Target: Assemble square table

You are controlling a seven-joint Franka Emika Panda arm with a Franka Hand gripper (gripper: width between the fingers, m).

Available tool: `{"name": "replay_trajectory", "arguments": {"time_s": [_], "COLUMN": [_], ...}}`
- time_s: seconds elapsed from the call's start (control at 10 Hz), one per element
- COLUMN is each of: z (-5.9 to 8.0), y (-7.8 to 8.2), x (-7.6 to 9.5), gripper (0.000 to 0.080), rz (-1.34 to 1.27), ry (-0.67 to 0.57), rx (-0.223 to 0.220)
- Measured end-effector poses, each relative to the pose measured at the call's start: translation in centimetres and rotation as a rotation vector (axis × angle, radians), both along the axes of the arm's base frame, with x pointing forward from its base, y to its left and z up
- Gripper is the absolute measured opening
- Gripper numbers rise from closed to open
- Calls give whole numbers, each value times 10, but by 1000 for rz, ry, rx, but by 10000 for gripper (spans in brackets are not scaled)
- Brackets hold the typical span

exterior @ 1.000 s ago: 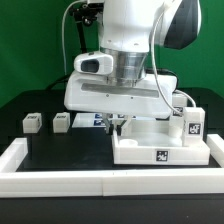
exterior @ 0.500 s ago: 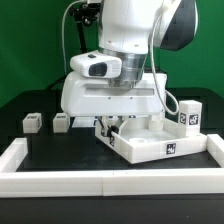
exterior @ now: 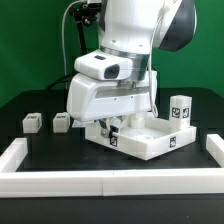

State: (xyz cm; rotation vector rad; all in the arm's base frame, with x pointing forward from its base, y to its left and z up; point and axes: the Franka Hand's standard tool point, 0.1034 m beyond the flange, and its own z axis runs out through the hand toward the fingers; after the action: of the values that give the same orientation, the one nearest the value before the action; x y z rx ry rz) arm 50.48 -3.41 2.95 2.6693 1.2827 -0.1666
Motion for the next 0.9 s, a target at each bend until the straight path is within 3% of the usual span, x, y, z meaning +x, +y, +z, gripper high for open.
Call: {"name": "replay_trajectory", "arguments": {"time_s": [0.2,0.7,0.9], "z": [1,0,1], "y": [6,-6,8], "x": [17,13,26], "gripper": [63,63,63], "rz": [196,515,670], "ry": [26,110,155], "rx": [-25,-58,-70]}}
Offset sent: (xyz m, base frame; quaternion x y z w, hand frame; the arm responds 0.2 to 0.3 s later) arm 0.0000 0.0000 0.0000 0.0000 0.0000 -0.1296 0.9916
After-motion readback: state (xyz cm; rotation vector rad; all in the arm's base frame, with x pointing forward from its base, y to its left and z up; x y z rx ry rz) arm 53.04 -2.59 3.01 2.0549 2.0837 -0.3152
